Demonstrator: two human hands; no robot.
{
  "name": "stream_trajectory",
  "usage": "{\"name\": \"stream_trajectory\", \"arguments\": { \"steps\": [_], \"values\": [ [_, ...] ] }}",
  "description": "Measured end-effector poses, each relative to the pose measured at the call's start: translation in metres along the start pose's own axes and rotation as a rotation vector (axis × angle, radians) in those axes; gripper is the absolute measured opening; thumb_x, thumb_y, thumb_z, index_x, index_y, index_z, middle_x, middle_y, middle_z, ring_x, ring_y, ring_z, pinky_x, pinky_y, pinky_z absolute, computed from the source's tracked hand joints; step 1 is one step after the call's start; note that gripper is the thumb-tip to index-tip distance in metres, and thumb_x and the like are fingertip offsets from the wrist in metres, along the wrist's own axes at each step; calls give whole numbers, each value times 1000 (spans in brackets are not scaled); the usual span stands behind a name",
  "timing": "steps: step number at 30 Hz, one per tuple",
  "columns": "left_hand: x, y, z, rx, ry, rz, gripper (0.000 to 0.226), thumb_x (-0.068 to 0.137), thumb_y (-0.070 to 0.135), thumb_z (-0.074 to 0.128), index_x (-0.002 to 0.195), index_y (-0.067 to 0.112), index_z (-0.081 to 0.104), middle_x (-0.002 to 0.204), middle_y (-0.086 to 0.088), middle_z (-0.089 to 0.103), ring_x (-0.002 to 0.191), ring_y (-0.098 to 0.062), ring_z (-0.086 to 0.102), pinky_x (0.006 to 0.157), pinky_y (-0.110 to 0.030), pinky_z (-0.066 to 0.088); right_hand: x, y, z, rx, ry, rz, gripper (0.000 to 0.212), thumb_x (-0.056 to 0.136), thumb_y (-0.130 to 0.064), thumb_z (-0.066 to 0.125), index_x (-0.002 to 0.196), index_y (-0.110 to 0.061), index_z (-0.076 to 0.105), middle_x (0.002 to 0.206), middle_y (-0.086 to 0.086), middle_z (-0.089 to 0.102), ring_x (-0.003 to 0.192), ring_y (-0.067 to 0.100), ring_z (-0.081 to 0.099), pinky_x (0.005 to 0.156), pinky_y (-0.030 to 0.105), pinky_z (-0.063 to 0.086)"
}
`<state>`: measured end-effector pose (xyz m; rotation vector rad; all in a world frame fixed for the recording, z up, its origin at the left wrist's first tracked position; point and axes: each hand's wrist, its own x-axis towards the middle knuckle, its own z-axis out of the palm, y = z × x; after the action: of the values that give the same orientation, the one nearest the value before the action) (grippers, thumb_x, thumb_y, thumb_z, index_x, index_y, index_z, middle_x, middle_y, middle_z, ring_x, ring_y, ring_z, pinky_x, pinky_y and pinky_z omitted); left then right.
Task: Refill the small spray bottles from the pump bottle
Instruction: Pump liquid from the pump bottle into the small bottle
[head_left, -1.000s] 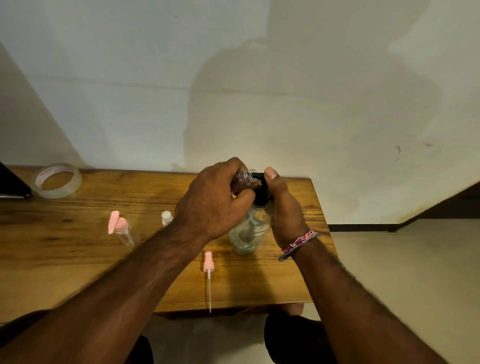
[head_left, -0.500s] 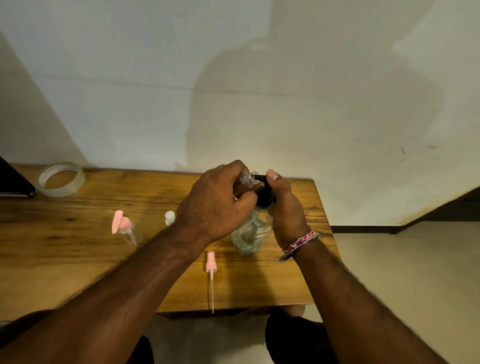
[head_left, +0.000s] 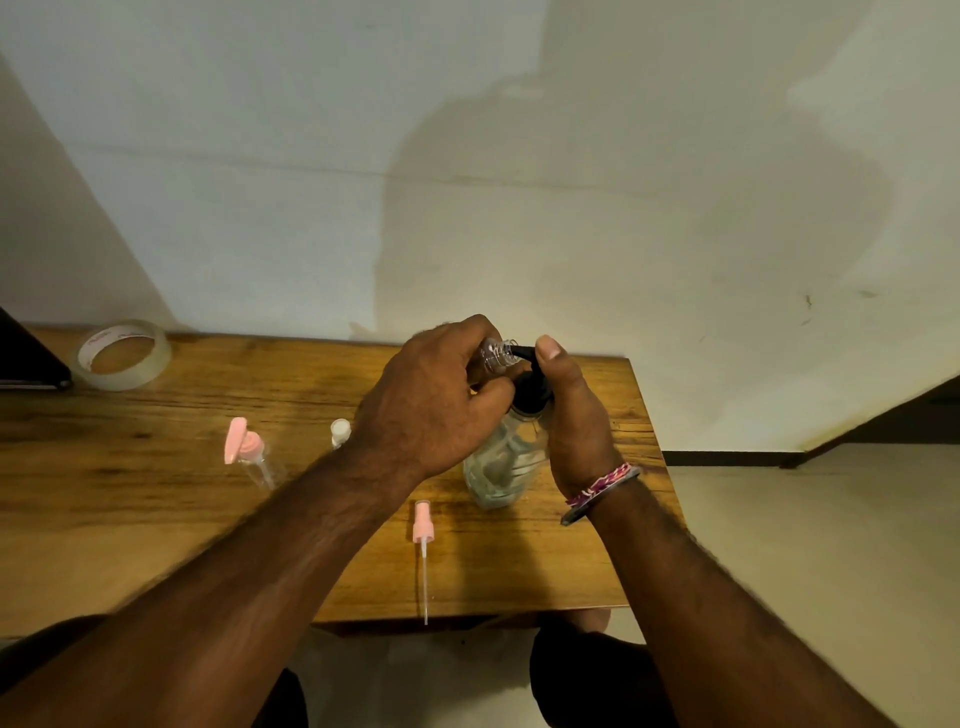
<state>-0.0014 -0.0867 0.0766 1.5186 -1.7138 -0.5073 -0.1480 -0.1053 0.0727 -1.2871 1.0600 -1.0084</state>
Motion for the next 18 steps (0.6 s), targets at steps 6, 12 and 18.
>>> {"name": "stream_trajectory", "arguments": {
  "steps": [6, 12, 18],
  "values": [
    [-1, -1, -1, 0, 10, -2, 11, 89, 27, 70, 94, 28, 60, 80, 10, 60, 75, -11, 55, 62, -28, 38, 2, 1, 1, -10, 9, -12, 50, 83, -72, 48, 81, -33, 78, 100, 26, 71, 105, 45, 65, 103, 67, 45],
    [-1, -1, 0, -7, -3, -22, 12, 88, 26, 71, 95, 28, 60, 81, 10, 60, 75, -9, 55, 61, -27, 37, 2, 2, -1, 15, 21, 31, 42, 85, -64, 52, 80, -33, 80, 87, 8, 75, 92, 23, 68, 99, 56, 50],
    [-1, -1, 1, 12, -13, -27, 14, 87, 26, 71, 95, 28, 60, 81, 9, 60, 75, -9, 54, 61, -26, 35, 2, 0, -1, 34, 50, 39, 30, 85, -50, 55, 76, -37, 81, 80, -8, 74, 87, 9, 66, 91, 44, 48]
  ]
}}
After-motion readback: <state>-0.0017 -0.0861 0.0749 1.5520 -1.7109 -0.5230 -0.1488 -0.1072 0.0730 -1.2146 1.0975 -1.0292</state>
